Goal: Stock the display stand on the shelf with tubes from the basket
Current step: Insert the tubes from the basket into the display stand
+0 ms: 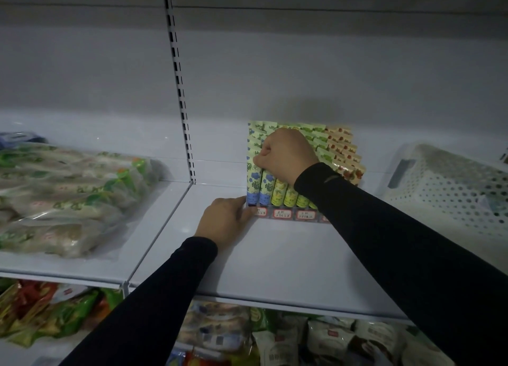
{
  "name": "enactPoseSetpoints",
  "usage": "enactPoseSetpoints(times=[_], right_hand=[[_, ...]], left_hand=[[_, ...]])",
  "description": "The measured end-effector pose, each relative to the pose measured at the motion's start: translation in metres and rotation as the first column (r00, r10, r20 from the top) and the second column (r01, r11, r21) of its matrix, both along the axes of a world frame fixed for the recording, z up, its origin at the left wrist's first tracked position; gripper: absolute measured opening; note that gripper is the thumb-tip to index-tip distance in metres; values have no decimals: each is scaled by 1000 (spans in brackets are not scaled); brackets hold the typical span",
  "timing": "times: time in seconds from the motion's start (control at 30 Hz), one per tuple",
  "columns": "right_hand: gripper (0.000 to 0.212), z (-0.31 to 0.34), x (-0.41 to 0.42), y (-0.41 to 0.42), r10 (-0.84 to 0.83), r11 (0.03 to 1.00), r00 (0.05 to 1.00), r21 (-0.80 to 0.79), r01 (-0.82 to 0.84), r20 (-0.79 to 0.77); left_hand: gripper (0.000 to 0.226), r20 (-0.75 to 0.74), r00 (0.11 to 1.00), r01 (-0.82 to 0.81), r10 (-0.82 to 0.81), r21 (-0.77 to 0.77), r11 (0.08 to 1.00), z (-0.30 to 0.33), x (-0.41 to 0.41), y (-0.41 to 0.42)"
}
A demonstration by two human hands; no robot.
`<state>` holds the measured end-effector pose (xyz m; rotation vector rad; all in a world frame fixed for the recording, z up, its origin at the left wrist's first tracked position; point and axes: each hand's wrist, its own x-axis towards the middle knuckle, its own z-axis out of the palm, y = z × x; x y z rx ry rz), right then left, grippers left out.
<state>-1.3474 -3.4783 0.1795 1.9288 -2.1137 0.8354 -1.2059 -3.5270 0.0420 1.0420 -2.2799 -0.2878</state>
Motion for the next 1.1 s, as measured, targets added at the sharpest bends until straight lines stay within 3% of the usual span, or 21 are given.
enactPoseSetpoints(times=[0.43,0.57,0.73,1.1], right_hand=[[40,1,-2,9,43,999,999,16,-44,16],[41,5,-7,14,78,995,996,-71,-75,44],[30,13,-19,31,109,991,994,-78,-108,6],[36,0,-28,30,79,997,996,24,-78,-33]], left_hand=[[69,-19,1000,-17,17,-20,1000,-3,1,0],[69,-54,998,-19,19,-12,1000,-2,1,2],[40,-136,990,-34,27,-52,998,-2,2,4],[21,-258,964,-46,71,104,994,6,-6,5]])
